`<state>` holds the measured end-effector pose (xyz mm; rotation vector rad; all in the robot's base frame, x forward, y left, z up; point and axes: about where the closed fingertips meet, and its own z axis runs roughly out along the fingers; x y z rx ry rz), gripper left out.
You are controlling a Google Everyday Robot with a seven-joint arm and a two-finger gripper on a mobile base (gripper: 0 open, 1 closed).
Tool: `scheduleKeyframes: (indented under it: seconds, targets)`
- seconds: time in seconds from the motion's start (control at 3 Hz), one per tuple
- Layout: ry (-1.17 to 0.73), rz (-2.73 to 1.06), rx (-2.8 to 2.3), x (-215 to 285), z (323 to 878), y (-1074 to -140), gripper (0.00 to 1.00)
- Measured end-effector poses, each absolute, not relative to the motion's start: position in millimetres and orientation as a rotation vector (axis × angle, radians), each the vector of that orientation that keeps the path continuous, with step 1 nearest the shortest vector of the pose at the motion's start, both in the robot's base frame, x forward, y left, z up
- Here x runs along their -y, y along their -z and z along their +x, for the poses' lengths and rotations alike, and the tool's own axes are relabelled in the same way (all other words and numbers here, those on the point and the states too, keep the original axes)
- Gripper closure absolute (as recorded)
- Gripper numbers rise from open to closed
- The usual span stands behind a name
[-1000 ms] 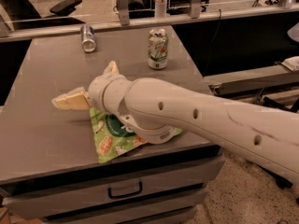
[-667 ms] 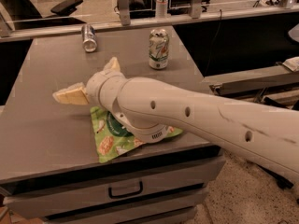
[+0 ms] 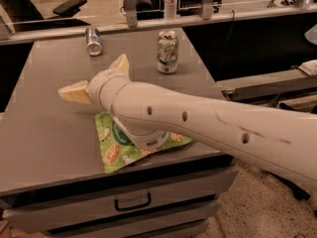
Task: Move redbull can near 7up can
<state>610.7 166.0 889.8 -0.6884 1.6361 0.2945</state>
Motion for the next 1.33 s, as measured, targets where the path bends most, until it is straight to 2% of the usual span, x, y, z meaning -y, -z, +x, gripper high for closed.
scheduleKeyframes:
  seconds: [0.67, 1.33]
  targets:
    - [-0.145, -0.536, -1.648, -153.4, 663.6, -895.6, 0.0]
    - [-0.174, -0.418, -1.681, -165.4, 729.9, -884.7, 0.0]
